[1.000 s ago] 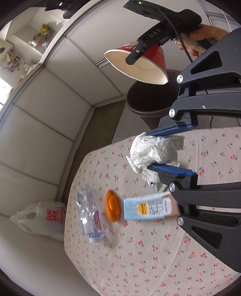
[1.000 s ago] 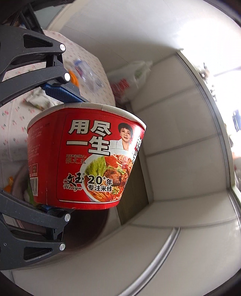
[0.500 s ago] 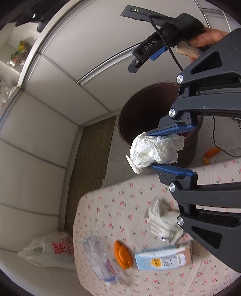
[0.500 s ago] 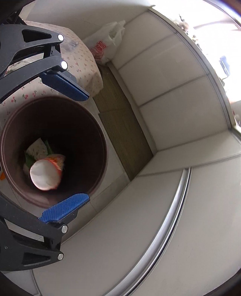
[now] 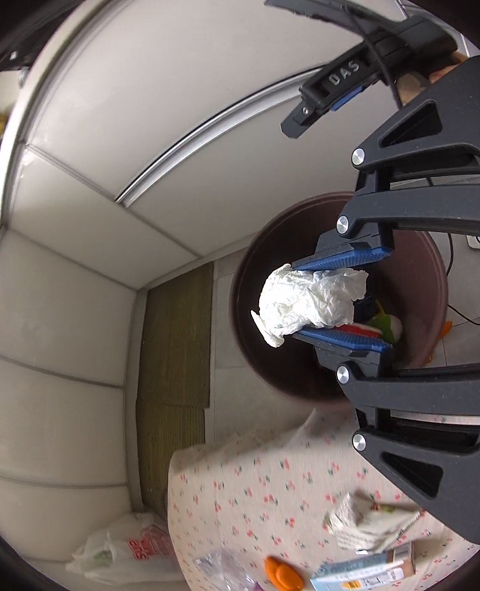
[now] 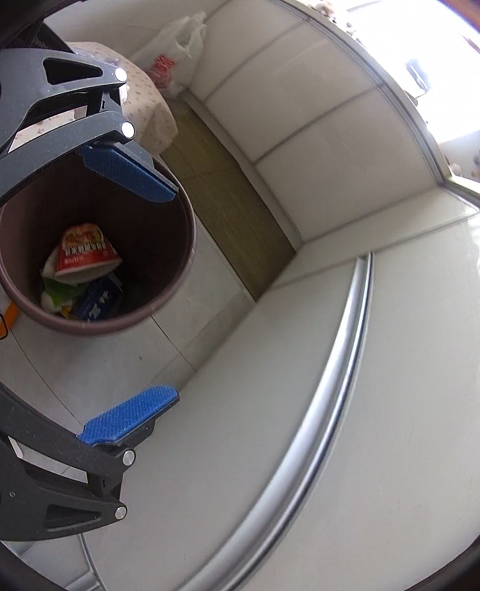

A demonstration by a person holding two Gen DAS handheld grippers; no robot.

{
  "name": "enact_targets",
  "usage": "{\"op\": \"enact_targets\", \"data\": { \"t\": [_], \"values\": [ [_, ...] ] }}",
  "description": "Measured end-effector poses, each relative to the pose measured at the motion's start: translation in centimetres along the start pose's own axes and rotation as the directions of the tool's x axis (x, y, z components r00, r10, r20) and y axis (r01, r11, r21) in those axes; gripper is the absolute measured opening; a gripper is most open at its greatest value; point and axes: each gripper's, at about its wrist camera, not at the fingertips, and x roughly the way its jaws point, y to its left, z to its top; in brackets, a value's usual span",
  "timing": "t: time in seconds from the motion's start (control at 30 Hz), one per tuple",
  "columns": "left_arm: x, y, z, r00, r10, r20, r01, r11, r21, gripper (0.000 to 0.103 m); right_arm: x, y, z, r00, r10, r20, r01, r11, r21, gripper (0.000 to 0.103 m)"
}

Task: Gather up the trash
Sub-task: 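Open the right tool to drop the bowl while the left tool drops the tissue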

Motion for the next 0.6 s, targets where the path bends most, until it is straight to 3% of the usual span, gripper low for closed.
{"op": "enact_targets", "data": {
  "t": [0.23, 0.43, 0.6],
  "values": [
    [2.8, -2.0, 0.0, 0.998, 0.007, -0.057, -0.006, 1.000, 0.015, 0.033, 1.0, -2.6, 0.5, 0.999, -0.027, -0.019, 0.028, 0.998, 0.049, 0.096],
    [3.5, -2.2, -0.3, 0.997, 0.017, -0.079, -0.017, 1.000, 0.008, 0.036, 1.5, -1.9, 0.3, 0.999, -0.027, -0.040, 0.028, 0.999, 0.021, 0.096],
    [3.1, -1.0, -0.3, 0.997, 0.044, -0.066, -0.046, 0.998, -0.034, 0.052, 1.8, -1.0, 0.0, 0.998, -0.026, -0.054, 0.025, 1.000, -0.006, 0.096]
  ]
}}
